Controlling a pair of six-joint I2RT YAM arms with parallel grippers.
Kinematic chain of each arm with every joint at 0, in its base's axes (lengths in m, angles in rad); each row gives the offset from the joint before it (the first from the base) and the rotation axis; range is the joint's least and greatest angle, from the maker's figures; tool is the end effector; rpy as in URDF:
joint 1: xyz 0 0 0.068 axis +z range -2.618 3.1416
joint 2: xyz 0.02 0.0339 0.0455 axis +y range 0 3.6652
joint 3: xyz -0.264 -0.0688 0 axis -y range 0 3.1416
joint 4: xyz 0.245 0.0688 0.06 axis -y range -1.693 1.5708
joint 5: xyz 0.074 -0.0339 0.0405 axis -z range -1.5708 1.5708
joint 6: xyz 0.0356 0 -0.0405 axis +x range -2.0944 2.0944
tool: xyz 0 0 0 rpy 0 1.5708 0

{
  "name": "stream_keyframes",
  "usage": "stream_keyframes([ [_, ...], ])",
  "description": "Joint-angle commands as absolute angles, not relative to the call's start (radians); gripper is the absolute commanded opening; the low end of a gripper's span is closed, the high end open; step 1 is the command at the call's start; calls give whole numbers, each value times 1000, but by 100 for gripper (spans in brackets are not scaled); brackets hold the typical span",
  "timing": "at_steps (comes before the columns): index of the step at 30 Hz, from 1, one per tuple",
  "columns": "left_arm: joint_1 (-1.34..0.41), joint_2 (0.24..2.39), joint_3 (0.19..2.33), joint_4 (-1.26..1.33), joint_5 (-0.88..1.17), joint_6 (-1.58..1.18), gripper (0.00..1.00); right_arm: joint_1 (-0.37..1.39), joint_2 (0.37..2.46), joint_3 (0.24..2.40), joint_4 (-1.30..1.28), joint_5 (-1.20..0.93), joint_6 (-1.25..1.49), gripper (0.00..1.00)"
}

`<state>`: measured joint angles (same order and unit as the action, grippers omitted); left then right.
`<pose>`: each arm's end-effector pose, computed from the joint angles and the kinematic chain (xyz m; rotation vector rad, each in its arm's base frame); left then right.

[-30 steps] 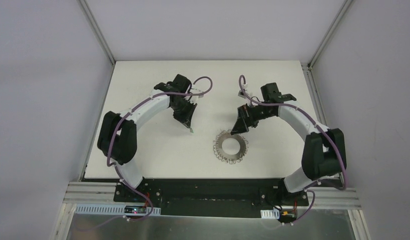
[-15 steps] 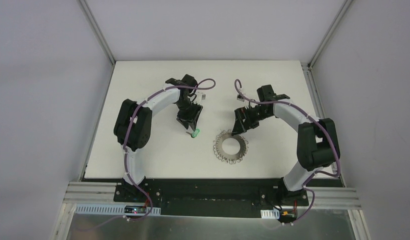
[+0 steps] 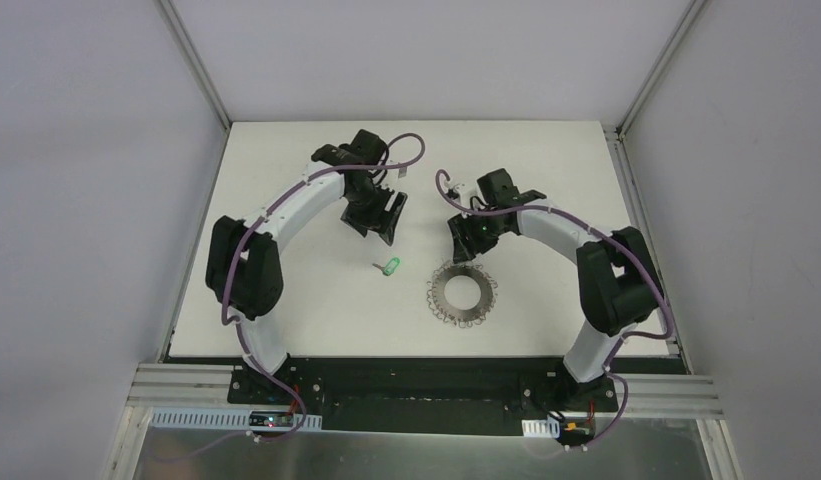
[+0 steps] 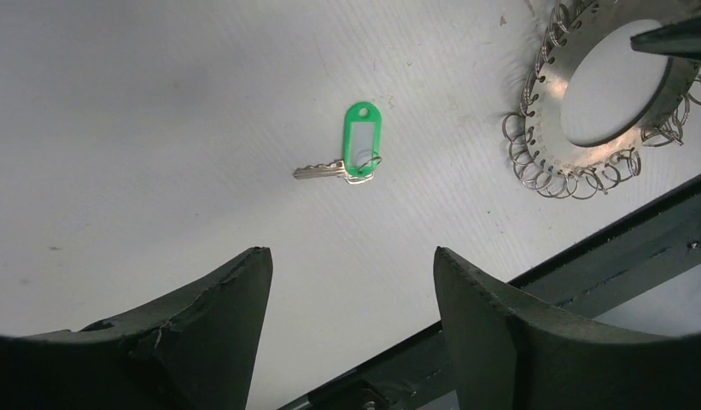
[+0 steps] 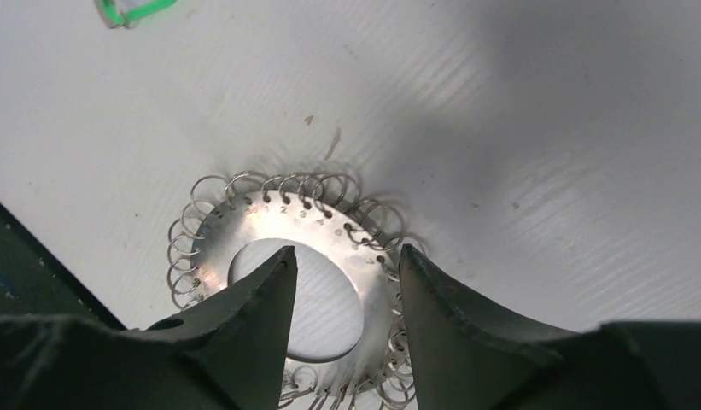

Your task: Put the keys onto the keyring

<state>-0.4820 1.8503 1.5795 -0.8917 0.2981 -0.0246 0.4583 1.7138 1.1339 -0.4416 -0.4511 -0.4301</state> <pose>0.3388 -0.1891 0.2604 0.7119 2.6786 -0.5464 0.3077 0.1691 0.2003 -1.2396 2.2225 0.5927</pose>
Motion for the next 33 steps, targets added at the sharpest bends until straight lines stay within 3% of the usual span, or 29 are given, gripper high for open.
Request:
stream_keyframes([
  [1, -460, 1730, 1592, -903, 200, -9, 71, 466, 1773, 1210, -423, -378, -368, 49],
  [15, -391, 1644, 1553, -872, 148, -26, 71, 472, 1873, 1281, -473, -394, -325, 35],
  [33, -329, 1573, 1519, -846, 89, -36, 73, 613, 1798, 1246, -432, -372, -356, 43],
])
